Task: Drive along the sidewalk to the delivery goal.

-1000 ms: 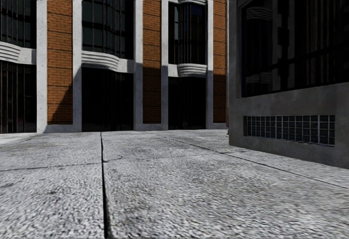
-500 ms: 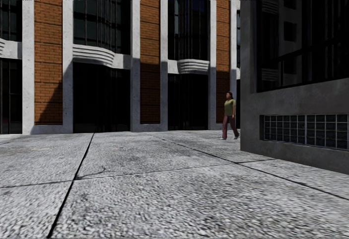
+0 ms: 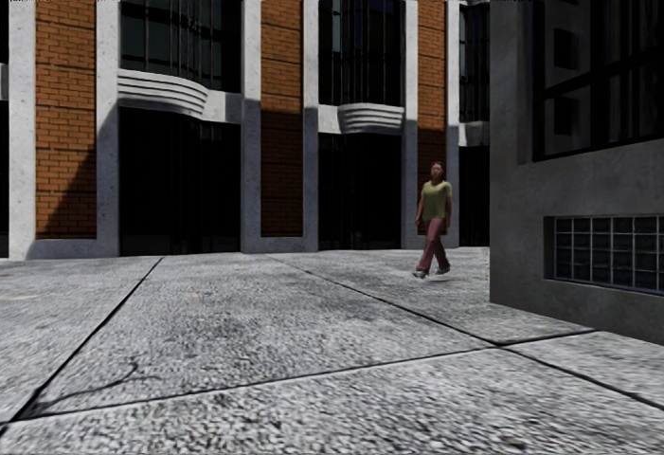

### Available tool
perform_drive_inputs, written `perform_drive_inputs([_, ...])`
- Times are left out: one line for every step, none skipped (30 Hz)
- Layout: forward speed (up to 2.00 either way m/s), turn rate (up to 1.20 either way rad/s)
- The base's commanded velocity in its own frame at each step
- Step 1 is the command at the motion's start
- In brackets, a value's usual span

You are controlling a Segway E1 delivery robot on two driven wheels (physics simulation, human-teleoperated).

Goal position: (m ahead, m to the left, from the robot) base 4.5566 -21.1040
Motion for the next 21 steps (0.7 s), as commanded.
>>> perform_drive_inputs([2.0, 0.0])
perform_drive_inputs([2.0, 0.0])
perform_drive_inputs([2.0, 0.0])
perform_drive_inputs([2.0, 0.0])
perform_drive_inputs([2.0, 0.0])
perform_drive_inputs([2.0, 0.0])
perform_drive_inputs([2.0, 0.0])
perform_drive_inputs([2.0, 0.0])
perform_drive_inputs([2.0, 0.0])
perform_drive_inputs([2.0, 0.0])
perform_drive_inputs([2.0, 0.35])
perform_drive_inputs([2.0, 0.47])
perform_drive_inputs([2.0, 0.52])
perform_drive_inputs([2.0, 0.52])
perform_drive_inputs([2.0, 0.54])
perform_drive_inputs([2.0, 0.55])
perform_drive_inputs([2.0, 0.56])
perform_drive_inputs([2.0, 0.57])
perform_drive_inputs([2.0, 0.57])
perform_drive_inputs([2.0, 0.57])
perform_drive_inputs([2.0, 0.57])
